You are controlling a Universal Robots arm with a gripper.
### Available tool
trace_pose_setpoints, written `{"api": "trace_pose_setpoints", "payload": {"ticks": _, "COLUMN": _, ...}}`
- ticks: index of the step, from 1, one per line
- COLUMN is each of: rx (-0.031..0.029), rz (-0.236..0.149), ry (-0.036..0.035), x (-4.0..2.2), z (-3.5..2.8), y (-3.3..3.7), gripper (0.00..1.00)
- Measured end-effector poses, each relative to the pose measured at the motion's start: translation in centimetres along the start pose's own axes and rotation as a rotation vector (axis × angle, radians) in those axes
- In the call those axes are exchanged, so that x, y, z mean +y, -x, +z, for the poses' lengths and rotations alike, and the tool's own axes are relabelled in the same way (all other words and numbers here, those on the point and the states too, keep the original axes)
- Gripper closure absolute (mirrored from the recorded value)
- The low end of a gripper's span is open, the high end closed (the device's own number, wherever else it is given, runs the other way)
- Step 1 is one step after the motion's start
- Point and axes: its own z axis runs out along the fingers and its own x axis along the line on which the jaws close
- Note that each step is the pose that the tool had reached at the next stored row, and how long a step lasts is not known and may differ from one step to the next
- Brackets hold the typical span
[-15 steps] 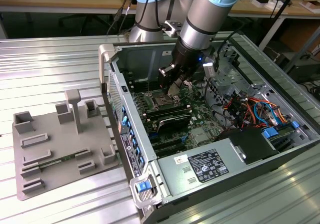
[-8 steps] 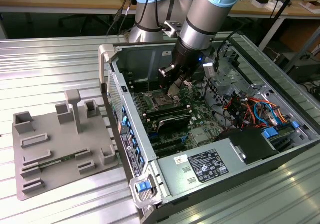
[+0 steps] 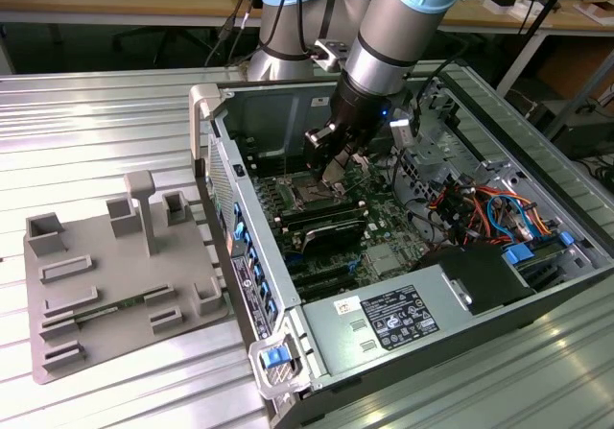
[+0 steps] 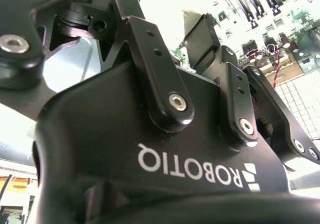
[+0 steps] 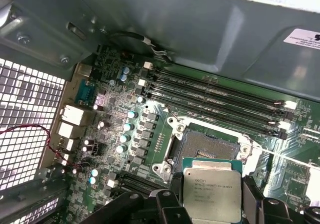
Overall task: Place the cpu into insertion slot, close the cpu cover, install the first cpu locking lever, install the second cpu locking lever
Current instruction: 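Place the cpu into insertion slot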
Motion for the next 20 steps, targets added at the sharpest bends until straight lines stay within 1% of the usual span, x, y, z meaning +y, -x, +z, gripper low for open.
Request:
{"api": "trace_pose_setpoints", "payload": {"ticks": 14, "rx": 0.0022, "rz": -0.025, "ry": -0.0005, "x": 0.00, "z": 0.00, "y": 0.00, "gripper": 0.45}}
{"api": "trace_pose_setpoints", "payload": {"ticks": 20, "rx": 0.0038, "rz": -0.043, "ry": -0.0008, "x": 0.00, "z": 0.00, "y": 0.00, "gripper": 0.45}}
